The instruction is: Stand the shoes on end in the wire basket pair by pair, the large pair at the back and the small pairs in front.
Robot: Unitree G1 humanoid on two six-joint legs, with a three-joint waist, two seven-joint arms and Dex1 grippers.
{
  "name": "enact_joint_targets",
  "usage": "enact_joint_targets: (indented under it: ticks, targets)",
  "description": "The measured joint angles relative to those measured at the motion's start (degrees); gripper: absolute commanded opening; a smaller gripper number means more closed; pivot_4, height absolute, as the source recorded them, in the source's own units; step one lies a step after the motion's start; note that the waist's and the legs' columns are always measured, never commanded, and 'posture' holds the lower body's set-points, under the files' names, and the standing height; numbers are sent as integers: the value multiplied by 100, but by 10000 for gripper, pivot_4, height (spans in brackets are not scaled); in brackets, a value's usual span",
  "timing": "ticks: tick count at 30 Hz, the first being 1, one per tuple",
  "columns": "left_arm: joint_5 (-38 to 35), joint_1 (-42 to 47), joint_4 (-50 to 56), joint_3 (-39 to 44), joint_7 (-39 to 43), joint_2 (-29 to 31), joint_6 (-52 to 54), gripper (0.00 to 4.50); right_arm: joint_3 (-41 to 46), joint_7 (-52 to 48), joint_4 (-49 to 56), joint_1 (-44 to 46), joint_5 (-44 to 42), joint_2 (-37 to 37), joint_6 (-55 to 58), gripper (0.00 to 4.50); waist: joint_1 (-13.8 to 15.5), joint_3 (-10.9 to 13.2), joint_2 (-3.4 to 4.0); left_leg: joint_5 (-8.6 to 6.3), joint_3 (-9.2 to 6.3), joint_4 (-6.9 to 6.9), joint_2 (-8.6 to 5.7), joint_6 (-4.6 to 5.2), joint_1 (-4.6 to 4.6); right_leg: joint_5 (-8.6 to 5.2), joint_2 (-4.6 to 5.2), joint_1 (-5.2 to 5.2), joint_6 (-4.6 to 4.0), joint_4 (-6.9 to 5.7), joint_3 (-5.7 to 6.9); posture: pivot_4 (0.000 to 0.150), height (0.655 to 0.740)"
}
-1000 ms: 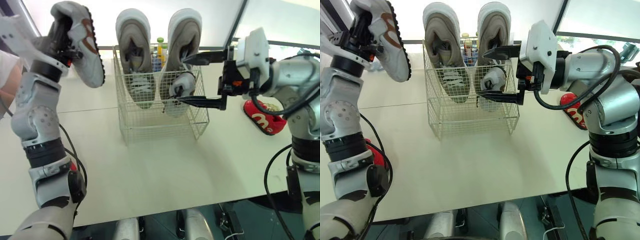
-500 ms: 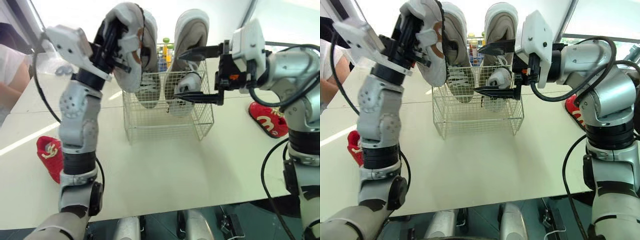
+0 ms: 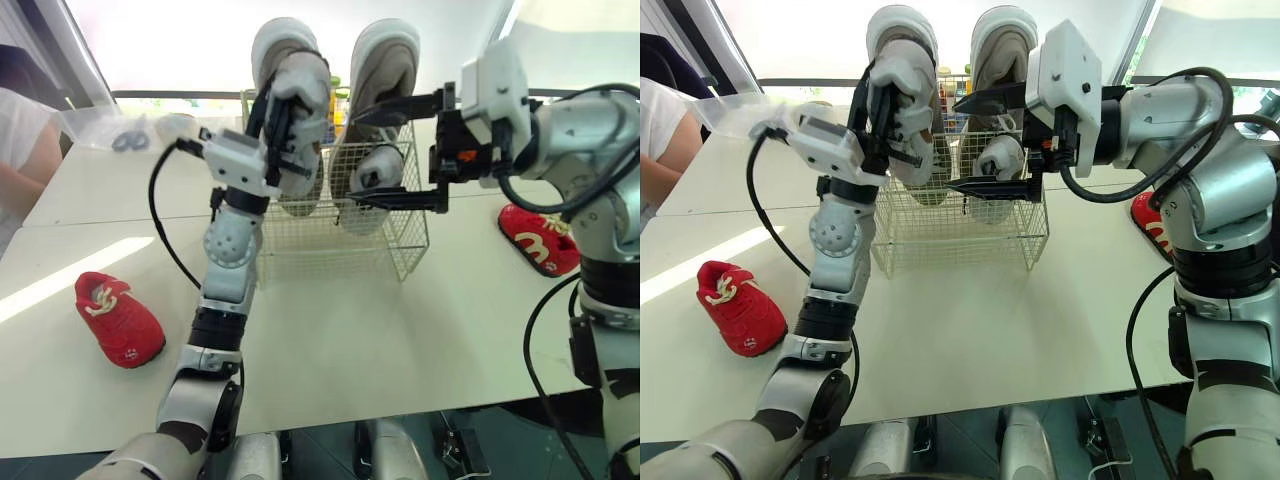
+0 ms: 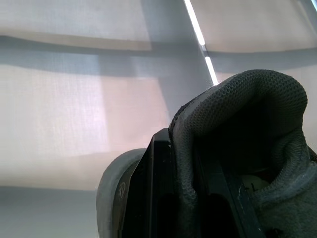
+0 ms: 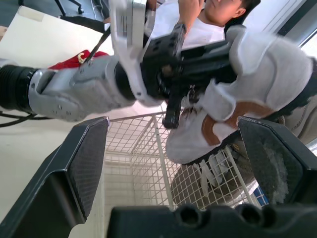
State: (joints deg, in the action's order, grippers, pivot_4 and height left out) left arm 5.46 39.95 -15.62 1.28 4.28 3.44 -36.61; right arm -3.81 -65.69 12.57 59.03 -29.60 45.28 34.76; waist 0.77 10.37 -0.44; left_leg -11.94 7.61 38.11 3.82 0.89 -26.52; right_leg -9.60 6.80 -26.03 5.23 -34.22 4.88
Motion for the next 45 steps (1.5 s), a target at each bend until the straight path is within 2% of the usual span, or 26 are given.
enact_joint_targets:
  ticks: [5,12,26,27,28,29,34,35,41,45]
  targets:
    - [405,-156,-600,-4,-499,11,-471,258,22,14,66,13,-29,30,98,45000,3,-1,1,-1,0,0,1,0,-2,0,1,-3,-1,0,0,1500,7400]
    - [380,-295,-898,16,-896,-164,-626,258,22,4,58,160,-35,29,115,45000,11,-25,23,-8,-6,0,2,-13,18,2,2,22,-7,3,2,1500,7400]
    - [-227,-947,-16,7,-872,-640,342,258,3,-7,-59,179,14,-79,-33,45000,7,-34,30,-13,-12,0,1,-14,22,1,3,34,-8,14,8,1500,7400]
    - [-246,-968,12,-12,-847,-666,383,8456,0,-7,-61,179,14,-95,-36,45000,6,-34,30,-13,-12,0,1,-13,22,1,3,34,-8,15,8,1500,7400]
    - [-262,-1007,39,-47,-814,-690,436,11028,-1,-7,-63,179,14,-106,-44,45000,3,-34,30,-14,-11,0,1,-13,22,1,3,34,-7,15,8,1500,7400]
    - [-263,-1037,48,-105,-784,-699,477,15483,-2,-7,-70,179,15,-111,-48,45000,1,-34,30,-14,-11,0,1,-13,22,1,3,34,-8,15,8,1500,7400]
    - [-395,-1228,238,-182,-588,-665,742,41275,-3,-7,-88,178,19,-117,-75,45000,-17,-37,35,-14,-15,-1,3,-14,23,1,0,28,-8,11,9,1500,7400]
    - [-408,-1266,294,-183,-555,-627,767,44605,-3,-6,-92,178,20,-118,-77,45000,-19,-37,36,-14,-15,-1,3,-14,23,1,0,27,-9,11,9,1500,7400]
    - [-505,-1568,903,-180,-349,-228,1187,44605,-3,-4,-98,178,28,-125,-95,45000,-118,-37,37,-13,-12,-11,4,-11,9,1,-1,2,-9,8,8,1500,7400]
    - [-920,-1710,1467,-148,-35,9,1934,44605,-3,-4,-126,178,71,-136,-156,45000,-159,-36,35,-6,-10,-12,5,1,0,1,-1,-11,-9,5,8,1500,7400]
